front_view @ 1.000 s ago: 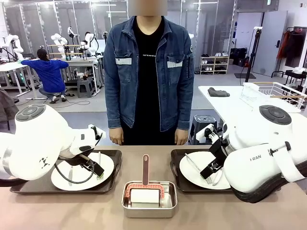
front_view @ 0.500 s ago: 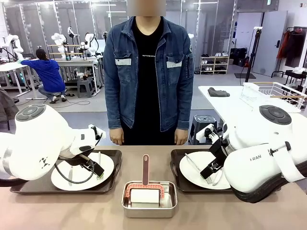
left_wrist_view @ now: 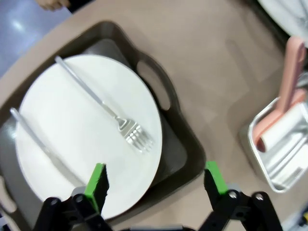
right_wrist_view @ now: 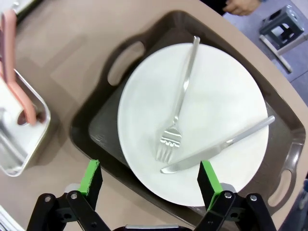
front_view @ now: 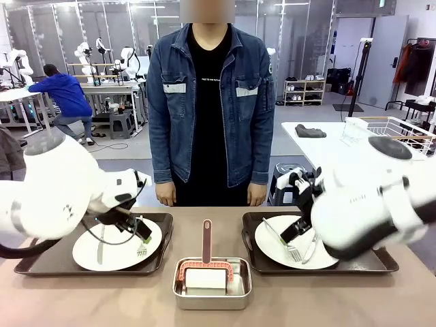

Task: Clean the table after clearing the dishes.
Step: When the left (or right) Handle tray is removed, use the left hand (or right hand) to clean the left (or right) side of the table with the Lint Roller.

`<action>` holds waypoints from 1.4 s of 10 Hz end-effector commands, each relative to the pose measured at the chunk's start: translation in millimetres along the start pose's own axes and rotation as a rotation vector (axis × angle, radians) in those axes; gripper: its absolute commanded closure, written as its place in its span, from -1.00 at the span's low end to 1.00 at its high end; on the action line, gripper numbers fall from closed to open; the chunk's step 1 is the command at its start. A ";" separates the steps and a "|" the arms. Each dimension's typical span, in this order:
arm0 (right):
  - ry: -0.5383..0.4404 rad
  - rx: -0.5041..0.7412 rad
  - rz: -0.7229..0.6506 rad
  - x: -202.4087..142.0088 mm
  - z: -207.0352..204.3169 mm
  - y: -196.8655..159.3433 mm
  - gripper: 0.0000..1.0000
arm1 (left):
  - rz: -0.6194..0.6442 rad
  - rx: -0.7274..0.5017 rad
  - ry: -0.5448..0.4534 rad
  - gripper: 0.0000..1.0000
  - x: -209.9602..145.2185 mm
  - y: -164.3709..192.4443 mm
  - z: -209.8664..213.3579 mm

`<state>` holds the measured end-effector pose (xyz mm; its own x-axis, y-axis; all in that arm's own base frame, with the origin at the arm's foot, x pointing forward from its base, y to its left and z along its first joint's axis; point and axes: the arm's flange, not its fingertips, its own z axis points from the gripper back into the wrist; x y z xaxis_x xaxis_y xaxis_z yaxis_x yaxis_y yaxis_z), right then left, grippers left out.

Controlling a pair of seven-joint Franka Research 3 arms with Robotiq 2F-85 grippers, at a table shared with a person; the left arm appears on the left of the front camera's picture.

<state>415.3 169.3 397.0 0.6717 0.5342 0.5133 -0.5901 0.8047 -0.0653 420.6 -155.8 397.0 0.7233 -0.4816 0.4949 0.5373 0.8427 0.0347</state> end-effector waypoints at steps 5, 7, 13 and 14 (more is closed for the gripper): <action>-0.105 0.736 -0.207 20.2 51.5 -87.7 -1.00 | 0.197 -0.680 -0.139 -0.99 6.0 94.9 82.6; -0.206 1.006 -0.317 -9.1 66.4 -130.9 -1.00 | 0.324 -0.947 -0.296 -0.99 -36.1 146.0 93.5; -0.329 1.124 -0.657 -183.5 107.2 -288.6 -1.00 | 0.537 -1.035 -0.475 -0.99 -224.5 288.7 137.2; -0.362 1.091 -0.698 -212.4 114.7 -302.9 -1.00 | 0.592 -1.001 -0.508 -0.99 -252.0 301.4 145.8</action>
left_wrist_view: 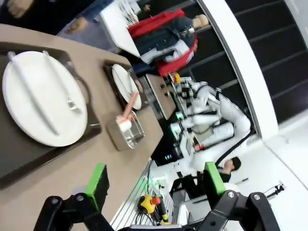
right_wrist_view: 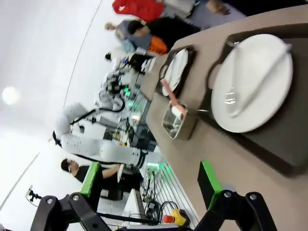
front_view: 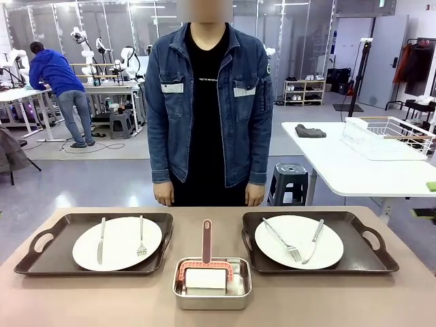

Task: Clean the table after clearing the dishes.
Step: When the left (or right) Handle tray is removed, use the left hand (or right hand) to clean the left (or right) side of the table with the Lint Roller.

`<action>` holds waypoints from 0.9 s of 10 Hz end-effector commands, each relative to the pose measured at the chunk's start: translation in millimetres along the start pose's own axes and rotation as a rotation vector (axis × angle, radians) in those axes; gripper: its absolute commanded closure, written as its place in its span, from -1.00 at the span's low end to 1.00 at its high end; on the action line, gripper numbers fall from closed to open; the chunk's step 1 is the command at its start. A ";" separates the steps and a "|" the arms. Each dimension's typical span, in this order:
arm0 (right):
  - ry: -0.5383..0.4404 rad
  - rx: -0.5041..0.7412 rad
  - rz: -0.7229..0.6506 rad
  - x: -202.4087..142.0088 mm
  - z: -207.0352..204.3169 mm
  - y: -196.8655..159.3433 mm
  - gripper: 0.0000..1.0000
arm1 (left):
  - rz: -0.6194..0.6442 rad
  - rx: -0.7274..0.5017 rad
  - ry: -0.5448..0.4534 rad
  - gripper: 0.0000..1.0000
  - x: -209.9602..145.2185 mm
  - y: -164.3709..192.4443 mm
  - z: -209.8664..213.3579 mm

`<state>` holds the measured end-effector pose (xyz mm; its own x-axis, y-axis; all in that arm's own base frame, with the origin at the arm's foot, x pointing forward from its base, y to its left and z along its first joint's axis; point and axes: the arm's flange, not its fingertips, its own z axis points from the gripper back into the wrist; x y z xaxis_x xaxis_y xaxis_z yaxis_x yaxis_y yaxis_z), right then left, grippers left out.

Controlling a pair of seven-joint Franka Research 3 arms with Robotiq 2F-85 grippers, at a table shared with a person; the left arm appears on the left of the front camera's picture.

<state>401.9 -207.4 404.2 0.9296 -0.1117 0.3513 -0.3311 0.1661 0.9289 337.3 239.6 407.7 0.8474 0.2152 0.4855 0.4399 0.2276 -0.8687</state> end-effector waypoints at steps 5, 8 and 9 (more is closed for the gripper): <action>-0.166 -0.094 -0.047 -29.6 64.5 -16.6 -1.00 | 0.037 0.145 -0.130 -0.99 -14.8 -1.7 85.0; -0.170 -0.061 -0.071 -38.2 79.0 -19.4 -1.00 | 0.047 0.131 -0.161 -0.99 -30.7 0.9 94.1; -0.170 -0.061 -0.071 -38.2 79.0 -19.4 -1.00 | 0.047 0.131 -0.161 -0.99 -30.7 0.9 94.1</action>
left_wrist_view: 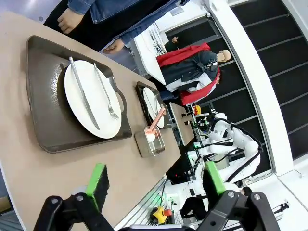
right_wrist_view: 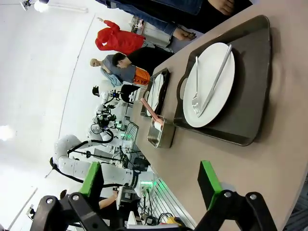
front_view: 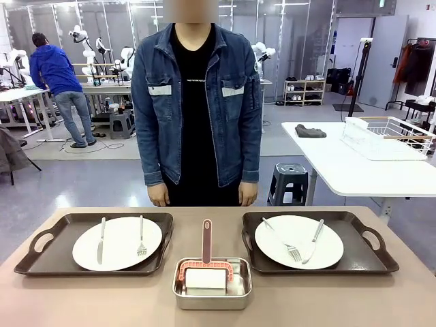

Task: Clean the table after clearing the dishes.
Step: When the left (or right) Handle tray is removed, use the left hand (or right hand) to clean the left (or right) side of the table with the Lint Roller.

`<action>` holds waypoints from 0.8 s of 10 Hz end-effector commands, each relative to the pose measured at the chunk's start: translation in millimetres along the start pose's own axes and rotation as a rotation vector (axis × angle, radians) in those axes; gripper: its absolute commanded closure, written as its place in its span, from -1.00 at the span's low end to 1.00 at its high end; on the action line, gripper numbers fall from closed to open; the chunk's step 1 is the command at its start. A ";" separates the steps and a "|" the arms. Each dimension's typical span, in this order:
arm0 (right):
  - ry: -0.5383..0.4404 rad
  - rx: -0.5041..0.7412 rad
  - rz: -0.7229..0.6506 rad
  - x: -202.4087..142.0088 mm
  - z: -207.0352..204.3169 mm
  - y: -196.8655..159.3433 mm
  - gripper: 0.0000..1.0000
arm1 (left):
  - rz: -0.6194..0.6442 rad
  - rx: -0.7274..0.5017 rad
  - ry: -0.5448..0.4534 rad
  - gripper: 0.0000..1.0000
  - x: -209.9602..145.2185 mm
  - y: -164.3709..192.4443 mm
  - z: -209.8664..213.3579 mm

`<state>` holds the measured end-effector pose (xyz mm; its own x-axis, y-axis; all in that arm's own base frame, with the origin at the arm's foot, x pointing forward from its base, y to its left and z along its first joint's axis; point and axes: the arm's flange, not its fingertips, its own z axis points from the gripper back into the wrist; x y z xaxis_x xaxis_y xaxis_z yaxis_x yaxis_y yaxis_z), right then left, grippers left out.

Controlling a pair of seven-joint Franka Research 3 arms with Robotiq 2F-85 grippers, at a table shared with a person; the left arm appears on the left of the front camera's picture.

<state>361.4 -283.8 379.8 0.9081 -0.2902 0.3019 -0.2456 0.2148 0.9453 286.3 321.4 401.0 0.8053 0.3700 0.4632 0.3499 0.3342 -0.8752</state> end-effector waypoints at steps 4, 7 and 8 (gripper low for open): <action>0.001 0.006 0.003 -0.7 0.8 2.6 -1.00 | 0.000 -0.001 -0.006 -0.99 -1.5 -0.8 2.3; 0.001 0.006 0.003 -0.7 0.8 2.6 -1.00 | 0.000 -0.001 -0.006 -0.99 -1.5 -0.8 2.3; 0.001 0.006 0.003 -0.7 0.8 2.6 -1.00 | 0.000 -0.001 -0.006 -0.99 -1.5 -0.8 2.3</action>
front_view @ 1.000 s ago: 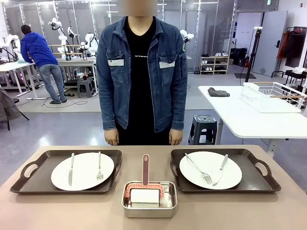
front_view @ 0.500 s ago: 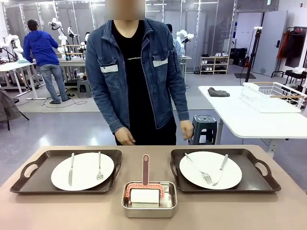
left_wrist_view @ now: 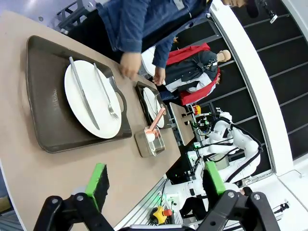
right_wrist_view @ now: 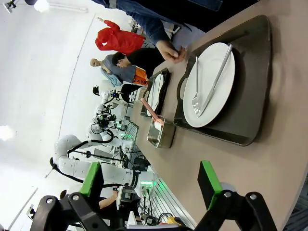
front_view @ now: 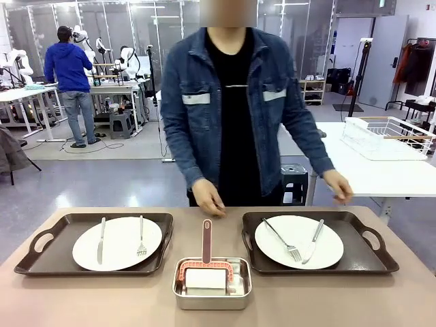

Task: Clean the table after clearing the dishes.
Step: When the left (or right) Handle tray is removed, use the left hand (or right hand) to clean the left (or right) side of the table with the Lint Roller.

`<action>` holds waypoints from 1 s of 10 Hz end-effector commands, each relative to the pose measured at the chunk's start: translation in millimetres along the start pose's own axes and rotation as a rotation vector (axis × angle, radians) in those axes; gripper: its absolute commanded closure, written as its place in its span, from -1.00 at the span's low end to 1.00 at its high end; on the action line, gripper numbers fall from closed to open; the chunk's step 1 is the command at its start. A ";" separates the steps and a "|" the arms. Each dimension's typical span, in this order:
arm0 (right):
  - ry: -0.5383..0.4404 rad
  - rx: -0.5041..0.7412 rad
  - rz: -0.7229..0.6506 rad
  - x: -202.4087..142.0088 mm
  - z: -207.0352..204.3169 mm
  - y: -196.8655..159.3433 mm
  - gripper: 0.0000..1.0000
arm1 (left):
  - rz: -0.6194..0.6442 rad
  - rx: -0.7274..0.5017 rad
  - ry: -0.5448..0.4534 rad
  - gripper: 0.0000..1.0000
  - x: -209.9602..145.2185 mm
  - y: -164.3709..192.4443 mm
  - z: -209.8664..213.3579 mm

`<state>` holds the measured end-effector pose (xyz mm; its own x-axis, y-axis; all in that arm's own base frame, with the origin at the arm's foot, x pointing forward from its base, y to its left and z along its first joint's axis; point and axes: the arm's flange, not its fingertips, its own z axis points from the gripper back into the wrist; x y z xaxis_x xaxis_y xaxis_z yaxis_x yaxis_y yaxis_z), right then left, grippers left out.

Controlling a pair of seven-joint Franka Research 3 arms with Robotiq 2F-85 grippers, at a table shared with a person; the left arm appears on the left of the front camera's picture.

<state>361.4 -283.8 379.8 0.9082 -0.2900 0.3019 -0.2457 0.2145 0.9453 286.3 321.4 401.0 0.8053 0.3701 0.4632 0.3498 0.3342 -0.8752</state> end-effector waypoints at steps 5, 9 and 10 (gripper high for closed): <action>0.001 0.006 0.003 -0.6 0.8 2.5 -1.00 | 0.000 -0.001 -0.005 -0.99 -1.5 -0.8 2.2; 0.001 0.006 0.003 -0.6 0.8 2.5 -1.00 | 0.000 -0.001 -0.005 -0.99 -1.5 -0.8 2.2; 0.001 0.006 0.003 -0.6 0.8 2.5 -1.00 | 0.000 -0.001 -0.005 -0.99 -1.5 -0.8 2.2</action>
<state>361.4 -283.8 379.8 0.9082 -0.2900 0.3019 -0.2457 0.2145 0.9453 286.3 321.4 400.9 0.8053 0.3701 0.4632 0.3498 0.3342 -0.8752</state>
